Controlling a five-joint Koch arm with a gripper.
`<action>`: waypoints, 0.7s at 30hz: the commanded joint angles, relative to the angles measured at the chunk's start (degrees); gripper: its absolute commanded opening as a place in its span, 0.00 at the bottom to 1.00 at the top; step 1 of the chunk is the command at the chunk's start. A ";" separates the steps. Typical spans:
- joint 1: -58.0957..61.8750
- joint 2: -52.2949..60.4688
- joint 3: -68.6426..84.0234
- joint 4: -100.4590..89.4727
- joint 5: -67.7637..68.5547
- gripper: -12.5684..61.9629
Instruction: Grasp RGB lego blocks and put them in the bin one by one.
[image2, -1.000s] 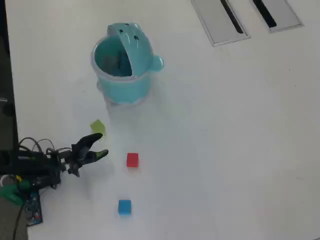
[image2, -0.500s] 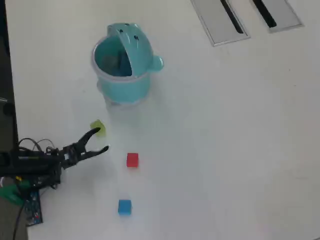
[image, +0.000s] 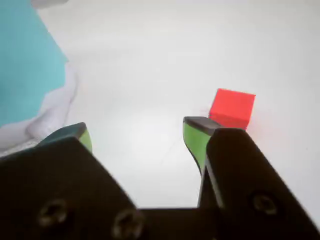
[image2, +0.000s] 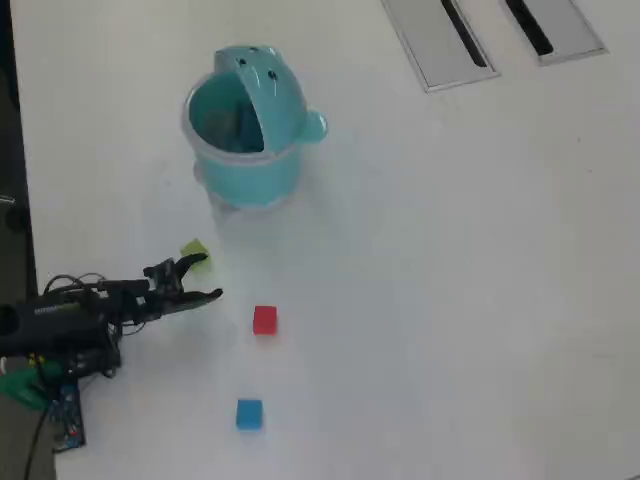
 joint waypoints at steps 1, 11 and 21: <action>0.70 1.76 -5.54 0.26 -3.16 0.61; 5.45 -13.10 -13.36 -2.20 -7.21 0.61; 11.60 -24.26 -18.46 -2.02 -9.14 0.61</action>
